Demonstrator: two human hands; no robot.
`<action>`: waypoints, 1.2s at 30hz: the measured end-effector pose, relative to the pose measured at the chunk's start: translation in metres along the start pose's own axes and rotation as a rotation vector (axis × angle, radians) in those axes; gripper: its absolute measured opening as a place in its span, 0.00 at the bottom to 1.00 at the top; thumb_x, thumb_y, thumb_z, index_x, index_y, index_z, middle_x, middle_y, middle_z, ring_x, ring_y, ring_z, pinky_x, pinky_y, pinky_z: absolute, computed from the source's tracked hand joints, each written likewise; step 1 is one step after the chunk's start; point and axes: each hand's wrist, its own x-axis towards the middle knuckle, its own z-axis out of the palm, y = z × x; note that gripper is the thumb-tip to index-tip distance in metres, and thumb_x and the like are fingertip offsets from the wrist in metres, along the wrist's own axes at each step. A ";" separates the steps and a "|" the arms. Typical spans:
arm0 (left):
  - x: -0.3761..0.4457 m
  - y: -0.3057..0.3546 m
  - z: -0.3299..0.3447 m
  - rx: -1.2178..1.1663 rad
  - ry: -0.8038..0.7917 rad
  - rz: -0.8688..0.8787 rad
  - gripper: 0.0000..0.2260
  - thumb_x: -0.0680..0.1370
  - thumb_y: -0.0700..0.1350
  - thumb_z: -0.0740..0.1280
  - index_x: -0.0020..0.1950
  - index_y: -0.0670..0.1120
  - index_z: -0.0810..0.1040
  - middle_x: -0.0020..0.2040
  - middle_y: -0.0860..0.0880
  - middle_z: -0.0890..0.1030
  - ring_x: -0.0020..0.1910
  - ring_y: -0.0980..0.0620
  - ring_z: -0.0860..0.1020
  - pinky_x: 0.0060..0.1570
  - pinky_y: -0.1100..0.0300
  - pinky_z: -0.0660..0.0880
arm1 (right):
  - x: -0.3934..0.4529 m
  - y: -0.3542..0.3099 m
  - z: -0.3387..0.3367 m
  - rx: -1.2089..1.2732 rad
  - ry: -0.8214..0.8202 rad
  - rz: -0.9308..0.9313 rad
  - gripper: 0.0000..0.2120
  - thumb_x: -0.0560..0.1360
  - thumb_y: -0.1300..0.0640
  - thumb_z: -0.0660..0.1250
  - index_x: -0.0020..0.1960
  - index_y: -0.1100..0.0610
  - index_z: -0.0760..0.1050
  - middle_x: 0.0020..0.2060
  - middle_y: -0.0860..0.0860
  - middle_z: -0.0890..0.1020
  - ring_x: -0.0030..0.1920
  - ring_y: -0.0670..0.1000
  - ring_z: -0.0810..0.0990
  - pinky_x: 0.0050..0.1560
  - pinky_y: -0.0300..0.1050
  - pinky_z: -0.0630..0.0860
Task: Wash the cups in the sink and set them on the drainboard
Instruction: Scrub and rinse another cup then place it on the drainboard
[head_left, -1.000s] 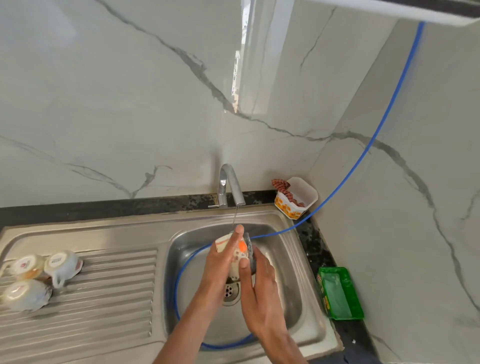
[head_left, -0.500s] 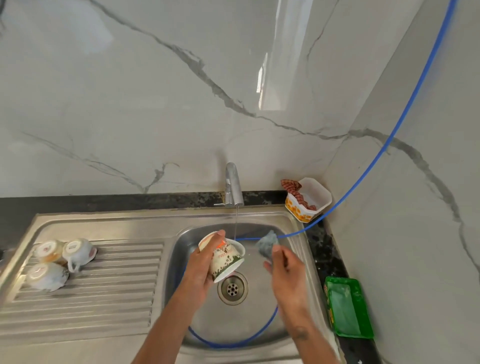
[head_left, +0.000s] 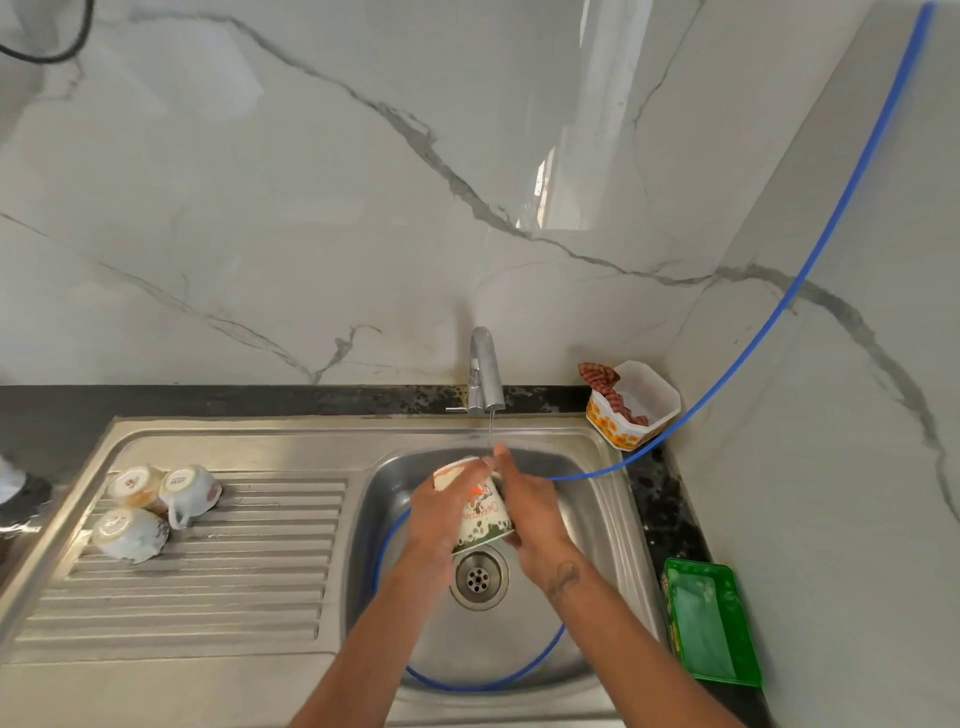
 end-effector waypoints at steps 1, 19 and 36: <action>0.000 0.001 0.002 -0.098 0.029 -0.050 0.16 0.74 0.51 0.78 0.55 0.41 0.85 0.40 0.42 0.87 0.38 0.45 0.86 0.42 0.51 0.82 | 0.002 0.002 0.002 0.181 0.057 0.090 0.21 0.80 0.41 0.69 0.53 0.61 0.84 0.40 0.59 0.86 0.38 0.55 0.84 0.40 0.48 0.78; 0.019 0.011 -0.008 -0.177 0.010 -0.260 0.30 0.72 0.67 0.75 0.54 0.40 0.83 0.44 0.38 0.88 0.41 0.41 0.86 0.42 0.48 0.84 | -0.030 0.046 -0.002 -0.760 -0.356 -0.550 0.24 0.74 0.58 0.60 0.69 0.49 0.74 0.60 0.45 0.83 0.59 0.45 0.82 0.59 0.38 0.77; 0.010 -0.001 -0.034 0.360 0.112 0.621 0.16 0.85 0.56 0.62 0.48 0.48 0.81 0.38 0.53 0.84 0.39 0.56 0.83 0.40 0.62 0.77 | -0.055 -0.002 0.004 -0.175 -0.499 -0.177 0.16 0.82 0.60 0.65 0.69 0.52 0.76 0.59 0.56 0.85 0.56 0.54 0.86 0.59 0.54 0.83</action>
